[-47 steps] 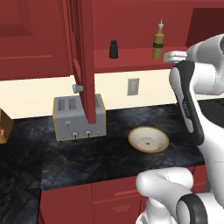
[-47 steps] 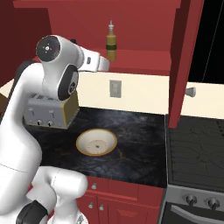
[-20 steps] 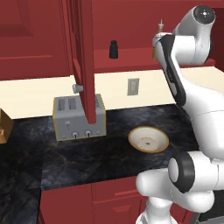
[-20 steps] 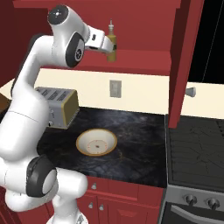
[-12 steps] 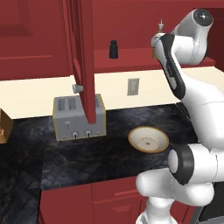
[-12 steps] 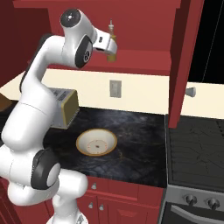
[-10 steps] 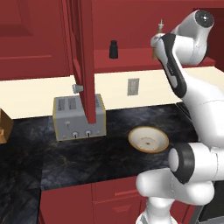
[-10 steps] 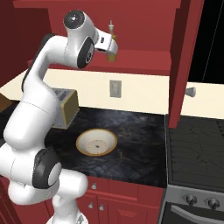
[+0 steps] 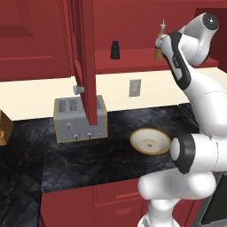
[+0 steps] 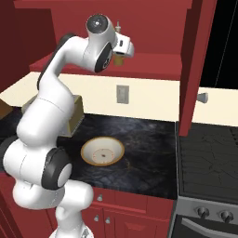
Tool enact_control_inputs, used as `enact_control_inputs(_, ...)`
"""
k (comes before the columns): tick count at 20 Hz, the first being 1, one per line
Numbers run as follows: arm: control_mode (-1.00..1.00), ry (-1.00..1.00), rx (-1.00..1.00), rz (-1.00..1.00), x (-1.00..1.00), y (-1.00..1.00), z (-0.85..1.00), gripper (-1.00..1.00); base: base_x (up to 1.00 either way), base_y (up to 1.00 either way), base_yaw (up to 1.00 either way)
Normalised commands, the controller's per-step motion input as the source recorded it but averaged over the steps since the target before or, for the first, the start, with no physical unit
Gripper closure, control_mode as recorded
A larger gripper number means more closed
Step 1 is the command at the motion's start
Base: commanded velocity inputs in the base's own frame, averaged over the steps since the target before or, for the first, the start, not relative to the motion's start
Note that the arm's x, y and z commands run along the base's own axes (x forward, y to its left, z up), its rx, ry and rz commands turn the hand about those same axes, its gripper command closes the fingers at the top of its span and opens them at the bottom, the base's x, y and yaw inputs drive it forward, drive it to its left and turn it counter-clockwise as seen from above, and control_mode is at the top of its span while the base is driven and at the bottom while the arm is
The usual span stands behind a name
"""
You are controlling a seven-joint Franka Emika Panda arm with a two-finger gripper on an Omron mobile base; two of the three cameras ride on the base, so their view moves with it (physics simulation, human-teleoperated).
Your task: Retrieve the bottle and the shaker from the cabinet and place them next to the mixing bowl on the counter. Then add garlic from the fridge to the mixing bowl.
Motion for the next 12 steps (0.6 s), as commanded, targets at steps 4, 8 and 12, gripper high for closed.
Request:
enact_control_inputs(4, -1.00, 0.00, 0.00, 0.00, 0.54, -0.05, 0.00, -1.00, 0.00, 0.00, 0.00)
enact_control_inputs(8, -1.00, 0.00, 0.00, 0.00, 0.51, 0.00, 0.00, -1.00, 0.00, 0.00, 0.00)
enact_control_inputs(12, -1.00, 0.00, 0.00, 0.00, 0.40, 0.00, 0.00, -1.00, 0.00, 0.00, 0.00)
